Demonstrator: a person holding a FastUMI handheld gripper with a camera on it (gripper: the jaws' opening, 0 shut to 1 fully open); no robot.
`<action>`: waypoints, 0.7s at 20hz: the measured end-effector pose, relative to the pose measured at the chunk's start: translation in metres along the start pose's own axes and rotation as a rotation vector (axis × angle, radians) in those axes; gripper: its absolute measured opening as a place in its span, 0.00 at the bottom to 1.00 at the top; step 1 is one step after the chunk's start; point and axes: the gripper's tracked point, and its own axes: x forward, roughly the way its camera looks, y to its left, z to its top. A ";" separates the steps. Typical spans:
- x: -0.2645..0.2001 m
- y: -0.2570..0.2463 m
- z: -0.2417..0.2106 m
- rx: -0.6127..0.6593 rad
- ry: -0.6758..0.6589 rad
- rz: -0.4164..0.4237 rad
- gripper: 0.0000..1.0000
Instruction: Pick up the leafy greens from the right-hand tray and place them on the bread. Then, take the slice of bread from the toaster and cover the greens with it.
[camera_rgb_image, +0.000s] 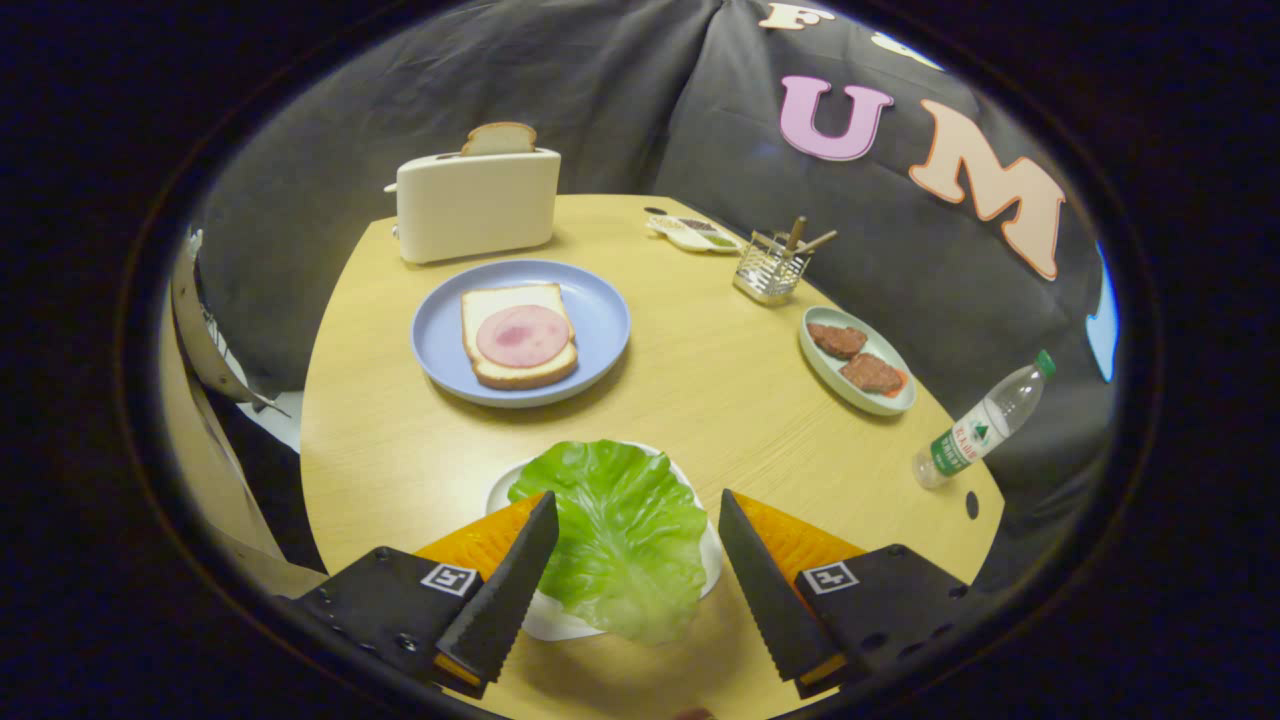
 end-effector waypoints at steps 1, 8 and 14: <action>0.002 0.002 -0.005 0.007 0.014 0.012 1.00; 0.022 0.008 -0.031 0.089 0.088 0.061 1.00; 0.027 0.013 -0.043 0.169 0.128 0.119 0.95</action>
